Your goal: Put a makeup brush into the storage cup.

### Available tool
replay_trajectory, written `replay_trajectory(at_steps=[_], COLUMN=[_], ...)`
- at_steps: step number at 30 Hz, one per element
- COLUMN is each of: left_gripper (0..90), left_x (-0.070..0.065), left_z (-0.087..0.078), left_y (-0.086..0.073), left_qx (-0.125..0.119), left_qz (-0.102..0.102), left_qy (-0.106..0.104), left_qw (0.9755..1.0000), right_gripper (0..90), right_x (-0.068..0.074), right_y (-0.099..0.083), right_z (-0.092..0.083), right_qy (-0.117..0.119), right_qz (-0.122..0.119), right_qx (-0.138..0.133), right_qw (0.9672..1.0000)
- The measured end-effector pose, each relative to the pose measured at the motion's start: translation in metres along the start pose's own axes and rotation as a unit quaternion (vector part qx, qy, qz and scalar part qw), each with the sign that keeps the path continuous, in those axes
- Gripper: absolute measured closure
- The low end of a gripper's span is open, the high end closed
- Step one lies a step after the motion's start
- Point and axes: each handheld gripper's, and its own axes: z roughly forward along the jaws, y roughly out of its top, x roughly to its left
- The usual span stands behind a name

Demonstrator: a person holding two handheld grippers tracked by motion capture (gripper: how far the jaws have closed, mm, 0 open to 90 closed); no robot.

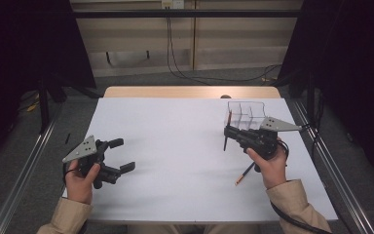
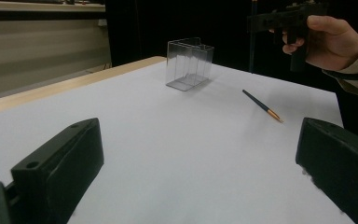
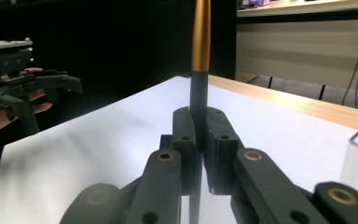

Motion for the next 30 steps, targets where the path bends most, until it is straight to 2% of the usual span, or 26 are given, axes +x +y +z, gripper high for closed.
replay_trajectory(at_steps=[12,30], left_gripper=[0.9,0.9], left_x=[0.0,0.0], left_z=[0.001,0.003], left_y=[0.0,-0.001], left_qx=[-0.001,-0.001], left_qz=[-0.001,-0.002], left_qy=[-0.001,-0.005], left_qw=[1.0,1.0], right_gripper=[83.9,83.9], right_x=[-0.015,-0.038], right_y=[0.007,0.032], right_z=[-0.003,-0.012], right_qy=[-0.021,-0.055], right_qz=[0.0,-0.009], right_qx=[0.004,-0.003], right_qw=[0.9998,0.9984])
